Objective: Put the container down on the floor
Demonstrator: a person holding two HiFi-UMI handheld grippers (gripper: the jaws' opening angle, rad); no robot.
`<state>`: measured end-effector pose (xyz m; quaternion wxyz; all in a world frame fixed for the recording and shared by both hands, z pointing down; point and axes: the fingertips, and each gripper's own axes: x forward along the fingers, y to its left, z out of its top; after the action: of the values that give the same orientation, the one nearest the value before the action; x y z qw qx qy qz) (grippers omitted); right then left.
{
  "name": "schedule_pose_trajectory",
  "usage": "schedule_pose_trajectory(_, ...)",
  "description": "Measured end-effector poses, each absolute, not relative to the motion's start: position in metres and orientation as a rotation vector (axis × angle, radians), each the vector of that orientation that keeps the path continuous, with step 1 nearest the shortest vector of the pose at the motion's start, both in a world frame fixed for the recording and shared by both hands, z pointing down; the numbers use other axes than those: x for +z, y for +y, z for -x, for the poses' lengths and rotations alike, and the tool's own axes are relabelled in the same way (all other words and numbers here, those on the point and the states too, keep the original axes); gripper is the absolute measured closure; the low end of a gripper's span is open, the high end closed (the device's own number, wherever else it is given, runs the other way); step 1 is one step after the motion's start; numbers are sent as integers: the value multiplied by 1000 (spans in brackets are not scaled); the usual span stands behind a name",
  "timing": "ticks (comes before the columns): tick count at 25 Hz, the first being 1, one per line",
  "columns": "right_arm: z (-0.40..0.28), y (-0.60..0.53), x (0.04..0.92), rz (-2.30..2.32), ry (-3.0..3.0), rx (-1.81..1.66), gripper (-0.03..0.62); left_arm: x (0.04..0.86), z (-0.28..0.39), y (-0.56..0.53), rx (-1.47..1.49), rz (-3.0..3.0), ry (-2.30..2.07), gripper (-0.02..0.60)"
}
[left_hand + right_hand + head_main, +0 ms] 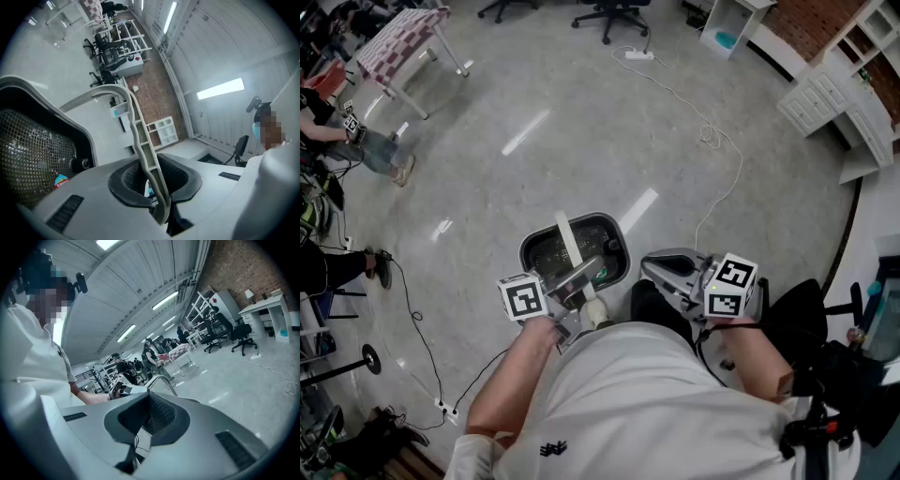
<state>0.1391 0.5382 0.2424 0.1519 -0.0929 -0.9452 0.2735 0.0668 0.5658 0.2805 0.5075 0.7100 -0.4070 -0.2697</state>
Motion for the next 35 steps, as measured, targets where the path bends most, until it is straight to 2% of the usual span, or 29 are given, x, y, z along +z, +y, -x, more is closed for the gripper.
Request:
schedule_pose_trajectory(10,-155,507,245,189,-2734,763,579,307,-62,555,-601,-1688,-988,528)
schedule_pose_trajectory(23,-186,336,250,130,-2789,758,574,300,-105,380,-534,-1761,-938,528)
schedule_pose_trajectory(24,-187,325,253,120,-2787,750,568,301,-106,367,-534,-1767,-942,528)
schedule_pose_trajectory(27,-187,297,268,66,-2788,789,487,312,-106,332,-528,-1774,-933,529)
schedule_pose_trajectory(35,-142,182,294,-80,-2776,853,485,343,-59,206,-487,-1763,-827,526)
